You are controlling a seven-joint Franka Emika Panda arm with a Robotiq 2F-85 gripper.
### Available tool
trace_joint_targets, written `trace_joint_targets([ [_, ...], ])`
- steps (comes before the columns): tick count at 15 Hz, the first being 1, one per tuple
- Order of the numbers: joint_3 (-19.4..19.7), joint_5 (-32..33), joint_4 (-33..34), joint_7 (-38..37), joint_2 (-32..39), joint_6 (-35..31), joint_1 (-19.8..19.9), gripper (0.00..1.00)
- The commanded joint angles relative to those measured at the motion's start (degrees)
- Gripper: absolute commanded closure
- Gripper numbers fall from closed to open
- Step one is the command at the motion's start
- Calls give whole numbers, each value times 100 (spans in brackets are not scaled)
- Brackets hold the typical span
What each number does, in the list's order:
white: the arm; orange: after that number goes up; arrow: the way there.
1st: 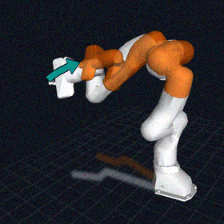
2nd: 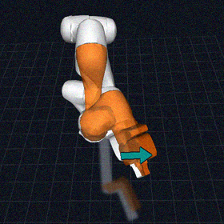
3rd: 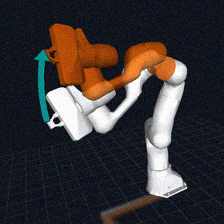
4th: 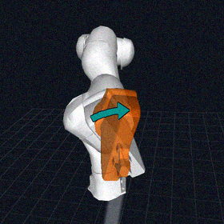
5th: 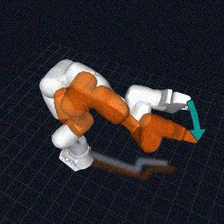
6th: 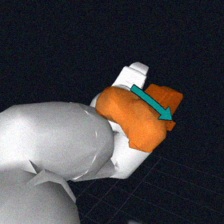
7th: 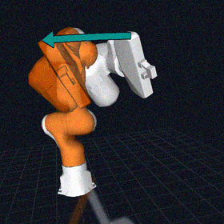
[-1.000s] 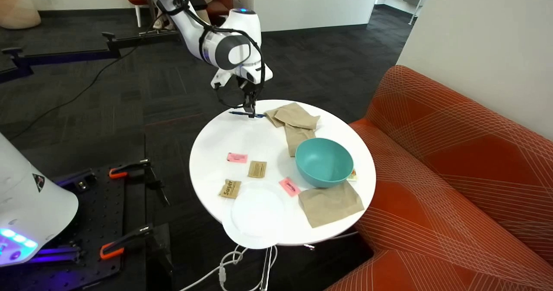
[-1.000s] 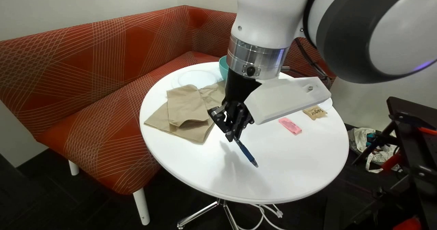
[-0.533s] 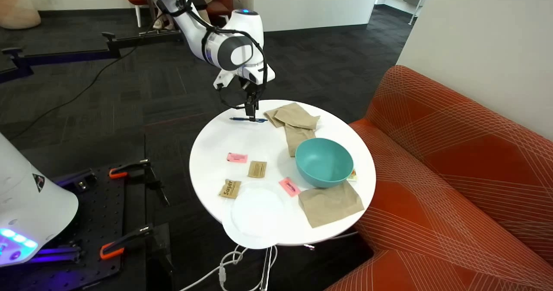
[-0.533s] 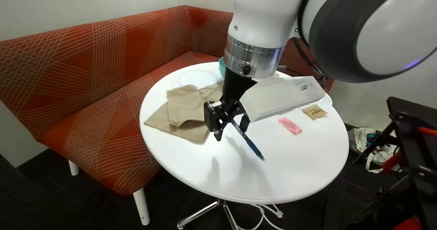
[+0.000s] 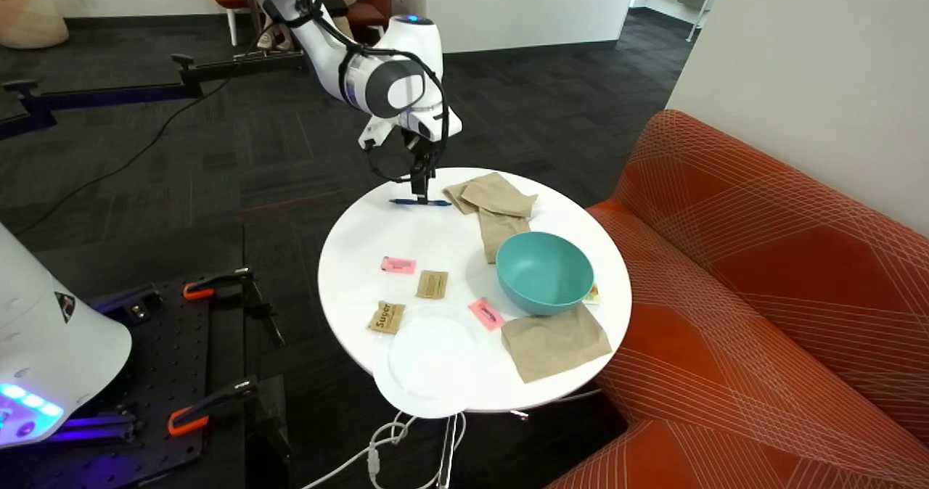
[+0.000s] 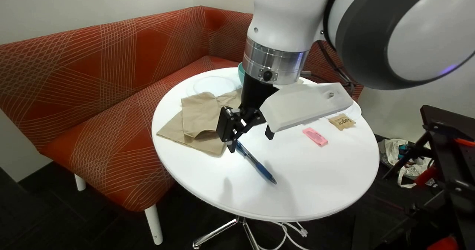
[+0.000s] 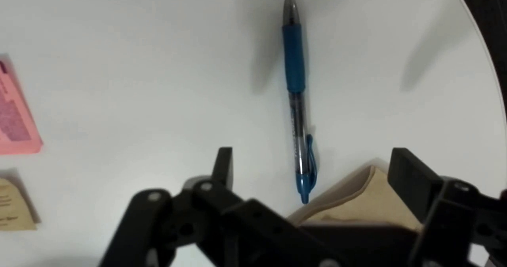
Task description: Put the pen on the table
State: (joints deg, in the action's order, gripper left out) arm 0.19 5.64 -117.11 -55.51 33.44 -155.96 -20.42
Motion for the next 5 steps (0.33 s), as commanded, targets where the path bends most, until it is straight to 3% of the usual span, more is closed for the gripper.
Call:
trace_joint_targets([
  [1, 11, -173, 34, 150, -30, -5, -8, 0],
  [2, -129, -263, 13, 344, -49, 1, 117, 0],
  [3, 61, -156, 13, 114, -4, 4, -69, 0],
  [5, 28, -219, 14, 222, -4, 4, -46, 0],
])
